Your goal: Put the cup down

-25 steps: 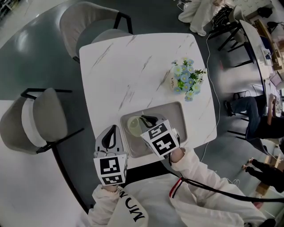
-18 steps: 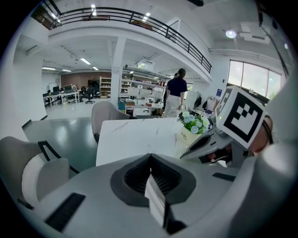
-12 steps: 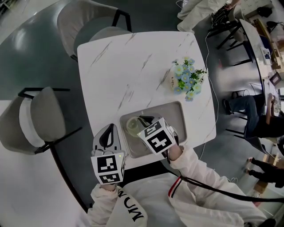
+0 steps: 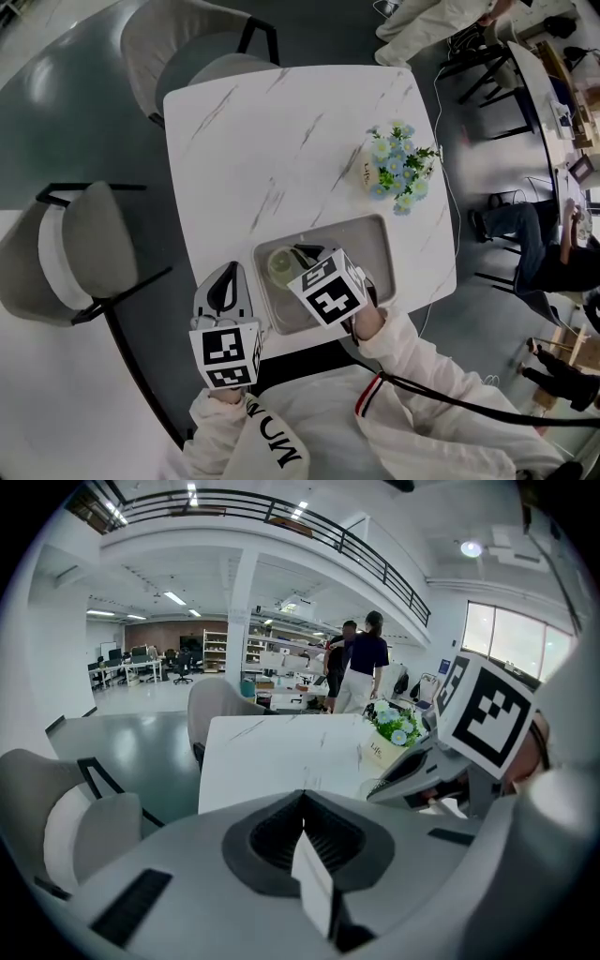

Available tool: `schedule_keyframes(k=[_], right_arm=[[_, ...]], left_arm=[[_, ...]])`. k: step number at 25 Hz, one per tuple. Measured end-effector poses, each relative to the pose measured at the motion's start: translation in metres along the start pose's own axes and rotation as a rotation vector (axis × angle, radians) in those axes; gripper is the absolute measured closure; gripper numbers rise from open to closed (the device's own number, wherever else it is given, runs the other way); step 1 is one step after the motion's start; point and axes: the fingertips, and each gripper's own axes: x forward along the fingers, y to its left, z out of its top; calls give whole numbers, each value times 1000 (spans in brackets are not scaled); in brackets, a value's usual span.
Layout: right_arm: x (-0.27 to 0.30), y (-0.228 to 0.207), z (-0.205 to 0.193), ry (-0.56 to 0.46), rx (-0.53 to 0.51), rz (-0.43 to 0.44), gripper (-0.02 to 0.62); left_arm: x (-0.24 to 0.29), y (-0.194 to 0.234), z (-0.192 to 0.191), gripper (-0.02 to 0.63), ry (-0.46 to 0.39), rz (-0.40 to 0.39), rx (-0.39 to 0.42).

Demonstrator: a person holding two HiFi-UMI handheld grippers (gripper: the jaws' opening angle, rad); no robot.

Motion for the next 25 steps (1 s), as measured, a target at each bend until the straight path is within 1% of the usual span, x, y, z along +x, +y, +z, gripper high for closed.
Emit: schedule_keyframes(k=[7,15,21,22,23,25], right_arm=[[2,3,-1,20,-33,-7,569],[4,8,1,26,-45,20,569],[3,7,2,18,-45,7,568],[3,7,2,17,-48,6,565],[3,7,2,18,-51,8,546],[3,8,2,21,-60,18,532]], left_arm=[[1,-2,-1,595,5,-12,-1],[1,1,-4,595,8,-16,-22],[0,0,-5,595,11,-18,-22],[0,0,-6,595,12,-18,-22],[0,1,-6,595,14,-18,-21],[0,1,-7,595,17,-18,-20]])
